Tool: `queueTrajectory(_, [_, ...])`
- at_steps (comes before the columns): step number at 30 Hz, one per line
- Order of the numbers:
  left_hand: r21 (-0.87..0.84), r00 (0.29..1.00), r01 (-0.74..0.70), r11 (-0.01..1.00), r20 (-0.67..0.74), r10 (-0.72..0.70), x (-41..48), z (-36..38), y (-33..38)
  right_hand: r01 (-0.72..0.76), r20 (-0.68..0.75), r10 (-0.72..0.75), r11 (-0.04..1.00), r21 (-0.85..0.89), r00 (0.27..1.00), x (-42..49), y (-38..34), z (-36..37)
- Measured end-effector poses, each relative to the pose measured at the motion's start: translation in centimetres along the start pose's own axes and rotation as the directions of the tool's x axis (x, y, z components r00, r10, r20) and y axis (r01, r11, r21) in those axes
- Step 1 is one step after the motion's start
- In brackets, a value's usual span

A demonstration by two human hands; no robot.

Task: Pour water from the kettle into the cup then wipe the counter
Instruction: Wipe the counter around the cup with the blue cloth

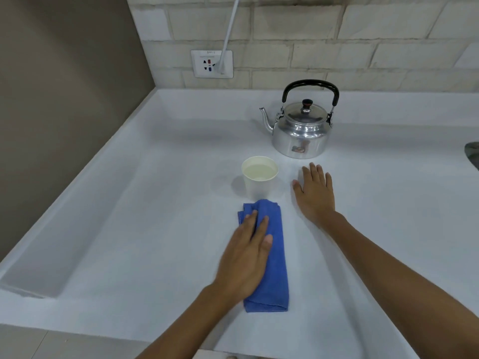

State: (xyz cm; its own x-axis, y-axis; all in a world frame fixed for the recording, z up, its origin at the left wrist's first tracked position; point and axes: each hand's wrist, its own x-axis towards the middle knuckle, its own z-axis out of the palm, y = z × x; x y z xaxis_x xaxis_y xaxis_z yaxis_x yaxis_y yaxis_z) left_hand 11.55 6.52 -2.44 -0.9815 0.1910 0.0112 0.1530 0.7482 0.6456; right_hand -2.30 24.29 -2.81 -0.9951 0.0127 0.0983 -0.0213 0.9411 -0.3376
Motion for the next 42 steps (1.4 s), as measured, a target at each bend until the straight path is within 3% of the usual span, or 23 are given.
queueTrajectory(3, [-0.048, 0.99, 0.041, 0.998, -0.135, -0.047, 0.3, -3.9, -3.4, -0.004, -0.073, 0.019, 0.98, 0.199, 0.997, -3.8, -2.1, -1.3])
queueTrajectory(5, [0.015, 0.975, 0.113, 0.993, -0.196, -0.108, 1.7, -5.8, -6.1, 0.01, -0.009, -0.007, 0.951, 0.308, 1.0, -7.6, -4.4, -1.2])
queueTrajectory(7, [0.098, 0.969, 0.199, 0.975, -0.169, -0.18, 3.4, -6.5, -7.8, 0.038, 0.094, -0.075, 0.936, 0.351, 0.993, -11.1, -7.1, -0.3])
queueTrajectory(10, [0.22, 0.969, 0.228, 0.949, -0.146, -0.199, 5.2, -5.8, -8.8, 0.073, 0.144, -0.115, 0.961, 0.267, 0.983, -13.9, -10.0, 1.4])
queueTrajectory(13, [0.359, 0.974, 0.204, 0.911, -0.167, -0.153, 5.7, -4.8, -9.5, 0.144, 0.041, -0.145, 0.989, 0.019, 0.989, -14.7, -10.6, 2.0])
queueTrajectory(16, [0.405, 0.975, 0.194, 0.894, -0.182, -0.129, 5.7, -4.5, -10.0, 0.169, -0.014, -0.17, 0.984, -0.061, 0.985, -15.1, -9.4, 1.6])
queueTrajectory(20, [0.435, 0.977, 0.179, 0.883, -0.183, -0.109, 5.6, -4.4, -10.1, 0.249, 0.059, -0.25, 0.968, 0.025, 0.966, -15.9, -5.6, 1.0])
queueTrajectory(22, [0.453, 0.976, 0.177, 0.874, -0.193, -0.099, 5.6, -4.3, -10.2, 0.232, 0.027, -0.234, 0.971, 0.067, 0.972, -15.7, -2.8, 0.3])
queueTrajectory(26, [0.467, 0.973, 0.194, 0.863, -0.202, -0.11, 5.7, -4.1, -10.1, 0.122, -0.008, -0.122, 0.988, 0.092, 0.992, -11.3, 2.5, -1.4])
queueTrajectory(30, [0.474, 0.971, 0.2, 0.858, -0.216, -0.107, 5.8, -3.9, -9.9, 0.006, -0.02, -0.006, 1.0, 0.006, 1.0, -4.9, 2.4, -1.2])
queueTrajectory(34, [0.475, 0.971, 0.18, 0.861, -0.224, -0.08, 5.6, -4.0, -10.1, 0.108, 0.018, -0.107, 0.991, -0.076, 0.994, -4.2, -0.2, 0.2])
queueTrajectory(38, [0.473, 0.973, 0.171, 0.864, -0.217, -0.074, 5.5, -4.1, -10.2, 0.259, 0.039, -0.258, 0.966, -0.012, 0.965, -8.1, 2.0, 0.0])
queueTrajectory(42, [0.485, 0.972, 0.188, 0.854, -0.217, -0.09, 5.6, -4.0, -9.9, 0.251, 0.095, -0.25, 0.968, 0.001, 0.964, -6.8, 5.0, -1.6])
